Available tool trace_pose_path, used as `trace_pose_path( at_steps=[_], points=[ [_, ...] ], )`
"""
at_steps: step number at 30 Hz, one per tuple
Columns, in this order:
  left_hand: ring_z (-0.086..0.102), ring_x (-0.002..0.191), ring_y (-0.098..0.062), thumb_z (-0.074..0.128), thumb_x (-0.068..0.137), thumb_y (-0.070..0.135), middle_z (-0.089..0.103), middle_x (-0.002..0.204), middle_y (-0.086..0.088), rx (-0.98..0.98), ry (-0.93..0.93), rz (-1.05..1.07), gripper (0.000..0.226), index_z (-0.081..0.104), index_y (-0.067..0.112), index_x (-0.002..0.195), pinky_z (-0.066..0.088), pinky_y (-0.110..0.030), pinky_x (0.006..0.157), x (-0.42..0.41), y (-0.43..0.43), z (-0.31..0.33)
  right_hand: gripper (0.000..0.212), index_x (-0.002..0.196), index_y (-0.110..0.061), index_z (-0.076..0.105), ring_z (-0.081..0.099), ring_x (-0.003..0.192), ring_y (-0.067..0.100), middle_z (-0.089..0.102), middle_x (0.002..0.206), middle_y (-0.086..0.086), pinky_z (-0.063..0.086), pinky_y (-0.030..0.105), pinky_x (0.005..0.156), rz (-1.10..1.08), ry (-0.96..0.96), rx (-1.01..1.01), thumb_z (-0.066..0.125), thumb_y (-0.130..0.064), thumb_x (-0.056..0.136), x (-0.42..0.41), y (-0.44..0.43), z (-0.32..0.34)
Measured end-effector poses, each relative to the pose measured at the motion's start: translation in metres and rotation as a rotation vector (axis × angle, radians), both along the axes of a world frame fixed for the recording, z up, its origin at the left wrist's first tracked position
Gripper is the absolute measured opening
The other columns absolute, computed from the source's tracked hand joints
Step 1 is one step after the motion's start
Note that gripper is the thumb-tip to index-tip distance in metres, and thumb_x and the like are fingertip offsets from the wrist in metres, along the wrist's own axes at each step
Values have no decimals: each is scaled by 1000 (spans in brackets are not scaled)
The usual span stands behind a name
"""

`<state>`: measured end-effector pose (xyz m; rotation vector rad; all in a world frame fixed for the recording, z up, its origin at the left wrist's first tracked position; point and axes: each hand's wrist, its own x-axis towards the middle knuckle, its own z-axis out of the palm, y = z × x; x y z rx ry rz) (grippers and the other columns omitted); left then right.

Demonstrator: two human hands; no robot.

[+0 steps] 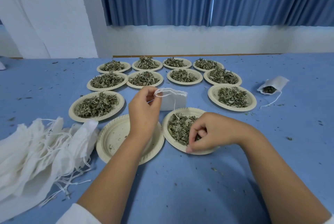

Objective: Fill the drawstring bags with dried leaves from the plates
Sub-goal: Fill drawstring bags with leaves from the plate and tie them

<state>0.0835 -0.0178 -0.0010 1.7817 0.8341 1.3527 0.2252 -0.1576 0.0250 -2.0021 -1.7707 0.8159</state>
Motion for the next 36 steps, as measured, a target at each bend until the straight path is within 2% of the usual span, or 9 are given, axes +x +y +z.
trace_pose_path(
  at_steps=[5,10,14,17,19,21,28,31,36],
  points=[
    [63,83,3,66,93,21,66,85,18,37,16,10,25,57,40,80,49,-10,73,3,0,-2,37,65,-19,73,31,41,9,52,49,2,33,23,50,-281,97,372,64,-45,89,4,16,4],
    [64,87,-7,64,92,12,65,89,14,172,87,-32,10,68,21,93,53,-25,79,9,-6,-5,39,87,-17,77,38,43,6,56,58,-2,28,16,37,-526,650,428,59,-52,90,1,43,7],
    [56,94,-5,59,90,0,63,97,8,355,168,-15,19,69,9,103,46,-19,84,8,-10,-4,26,71,-16,70,43,57,12,58,72,5,29,19,41,-615,804,513,67,-34,90,1,61,7],
    [53,103,-7,48,87,-5,66,112,-2,376,218,12,33,67,7,112,41,-17,88,2,-8,1,29,64,-20,69,50,60,10,60,64,-4,37,18,44,-620,790,560,68,-34,89,-1,71,8],
    [56,103,-9,51,90,10,66,112,2,339,206,24,29,68,13,113,42,-21,90,-2,-5,5,30,63,-22,68,53,56,3,59,57,-10,39,16,44,-587,725,575,68,-36,89,-6,74,5],
    [58,93,-2,61,92,29,67,102,9,286,186,-4,19,70,23,107,38,-8,83,-5,-4,8,30,65,-20,69,54,53,-1,59,55,-12,41,14,45,-531,617,569,68,-39,88,-12,78,-3],
    [62,79,5,80,79,33,69,90,18,33,260,-162,16,73,33,93,41,-4,67,-10,2,10,40,76,-3,68,58,64,11,71,71,3,43,16,48,-425,582,474,70,-41,86,-11,76,-11],
    [60,76,5,78,81,30,69,88,18,47,330,-194,11,75,32,91,42,-7,68,-11,3,8,41,70,-3,66,52,53,10,65,72,19,43,16,46,-413,511,498,71,-40,86,-8,73,-10],
    [52,69,1,69,88,26,56,90,9,208,421,-47,12,77,19,94,37,-10,65,-9,2,3,42,53,-19,53,31,39,3,37,42,-13,27,13,41,-342,310,495,73,-39,84,0,65,-8]
  ],
)
